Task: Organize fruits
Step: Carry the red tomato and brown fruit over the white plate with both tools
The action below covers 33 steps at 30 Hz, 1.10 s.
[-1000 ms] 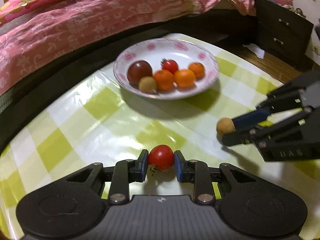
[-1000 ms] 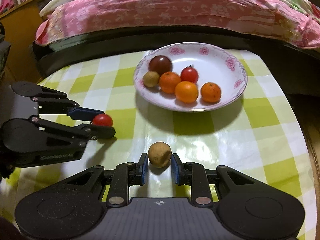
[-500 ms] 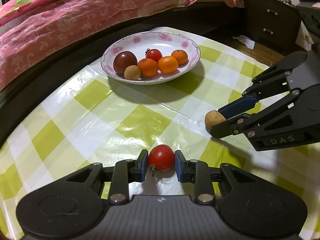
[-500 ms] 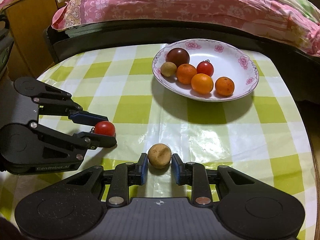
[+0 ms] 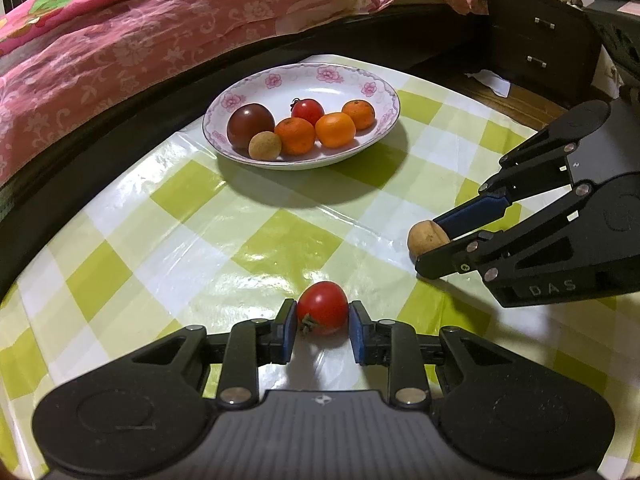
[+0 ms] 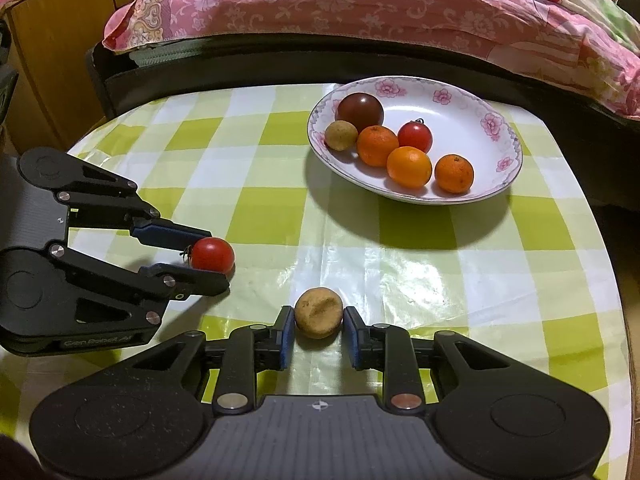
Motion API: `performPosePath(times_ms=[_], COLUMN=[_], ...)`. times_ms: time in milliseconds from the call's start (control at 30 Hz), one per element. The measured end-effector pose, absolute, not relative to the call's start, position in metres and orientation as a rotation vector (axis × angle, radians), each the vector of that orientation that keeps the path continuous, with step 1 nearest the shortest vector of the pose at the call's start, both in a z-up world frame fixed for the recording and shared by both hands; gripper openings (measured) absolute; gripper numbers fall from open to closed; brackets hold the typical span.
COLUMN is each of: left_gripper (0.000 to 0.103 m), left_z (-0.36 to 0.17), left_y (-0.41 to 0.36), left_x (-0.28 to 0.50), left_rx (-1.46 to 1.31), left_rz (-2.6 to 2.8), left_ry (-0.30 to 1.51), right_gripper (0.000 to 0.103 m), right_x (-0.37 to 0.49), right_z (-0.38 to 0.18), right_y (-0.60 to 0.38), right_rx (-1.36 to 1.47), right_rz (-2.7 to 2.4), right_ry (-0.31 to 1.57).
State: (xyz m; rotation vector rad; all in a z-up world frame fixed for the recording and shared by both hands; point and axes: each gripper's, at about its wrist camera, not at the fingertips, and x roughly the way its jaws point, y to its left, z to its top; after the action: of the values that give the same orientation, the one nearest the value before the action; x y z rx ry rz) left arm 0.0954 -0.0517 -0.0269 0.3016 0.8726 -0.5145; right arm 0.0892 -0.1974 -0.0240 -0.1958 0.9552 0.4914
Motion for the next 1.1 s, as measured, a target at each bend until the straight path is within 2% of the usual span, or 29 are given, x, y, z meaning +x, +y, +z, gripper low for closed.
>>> performPosePath(times_ms=[1100], left_gripper=[0.035], left_z=[0.013], left_y=[-0.079], left_x=[0.148], left_rx=[0.221], left_rz=[-0.462], left_ry=[0.756], right_gripper=[0.022], right_x=[0.124], right_z=[0.011], right_y=[-0.213], right_rx=[-0.088], right_rz=[0.370], right_ry=[0.827])
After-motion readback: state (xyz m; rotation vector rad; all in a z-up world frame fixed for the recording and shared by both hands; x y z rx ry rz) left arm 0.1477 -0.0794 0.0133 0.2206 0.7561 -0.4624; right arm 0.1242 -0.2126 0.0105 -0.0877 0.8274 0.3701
